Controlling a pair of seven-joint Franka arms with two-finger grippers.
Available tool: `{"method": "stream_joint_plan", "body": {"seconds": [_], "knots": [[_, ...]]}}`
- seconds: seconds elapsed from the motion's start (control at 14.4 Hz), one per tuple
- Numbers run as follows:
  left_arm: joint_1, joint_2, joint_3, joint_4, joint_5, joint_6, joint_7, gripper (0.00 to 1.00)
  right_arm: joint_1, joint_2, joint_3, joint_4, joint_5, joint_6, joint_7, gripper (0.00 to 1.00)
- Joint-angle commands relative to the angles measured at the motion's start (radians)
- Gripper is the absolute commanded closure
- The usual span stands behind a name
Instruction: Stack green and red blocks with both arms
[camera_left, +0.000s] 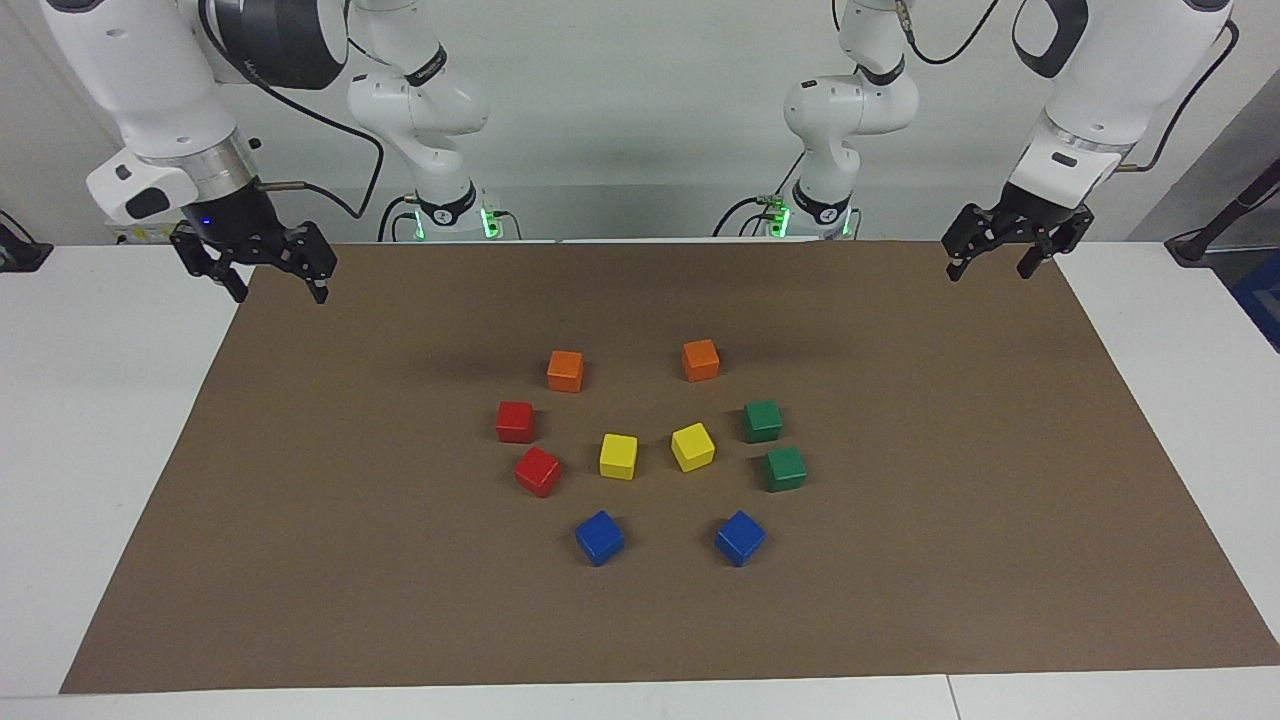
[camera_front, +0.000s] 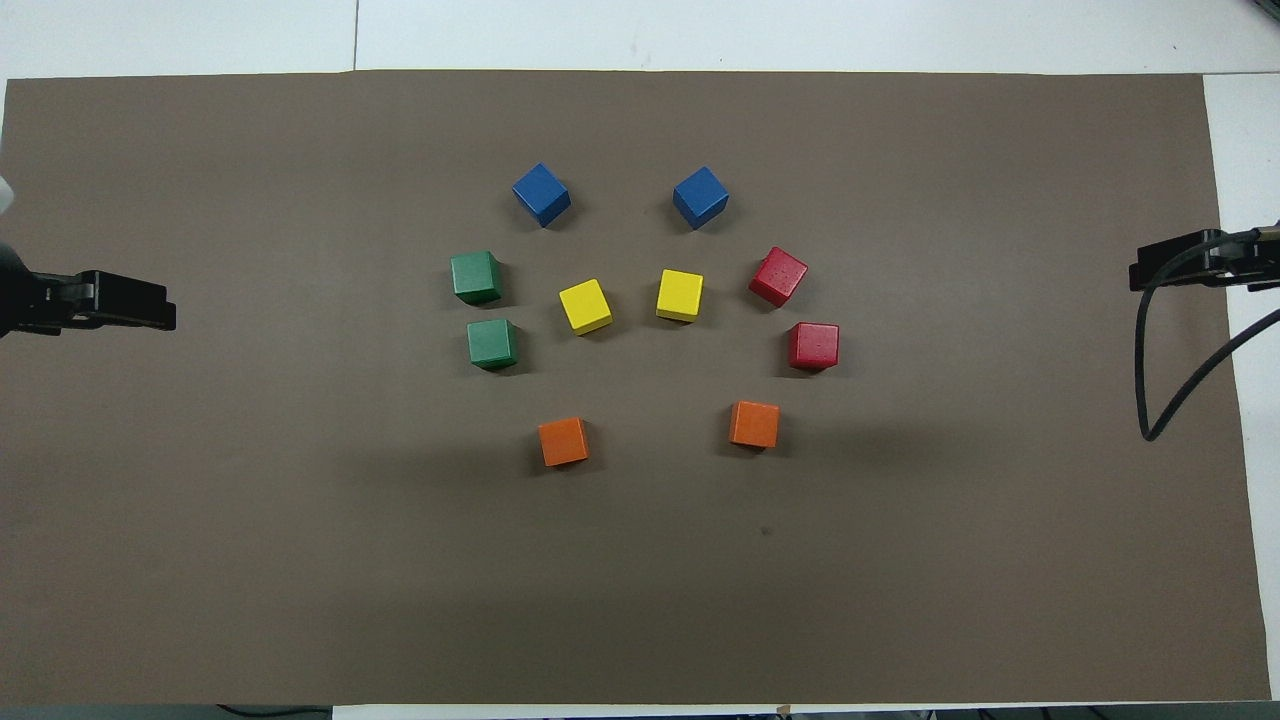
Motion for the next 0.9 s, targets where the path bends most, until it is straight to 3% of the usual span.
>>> {"method": "stream_joint_plan", "body": {"seconds": [0.0, 0.42, 0.69, 0.83], "knots": [[-0.048, 0.000, 0.004, -0.025, -0.012, 0.053, -0.011, 0.00, -0.008, -0.012, 0.001, -0.020, 0.018, 0.005, -0.021, 0.00], [-0.129, 0.091, 0.005, -0.059, -0.057, 0.182, -0.075, 0.00, 0.064, -0.012, 0.030, -0.046, 0.021, -0.010, 0.116, 0.00], [-0.204, 0.195, 0.005, -0.080, -0.055, 0.283, -0.133, 0.00, 0.205, 0.062, 0.031, -0.049, 0.020, 0.076, 0.312, 0.00], [-0.229, 0.206, 0.005, -0.158, -0.055, 0.398, -0.155, 0.00, 0.256, 0.111, 0.031, -0.049, 0.020, 0.134, 0.385, 0.00]]}}
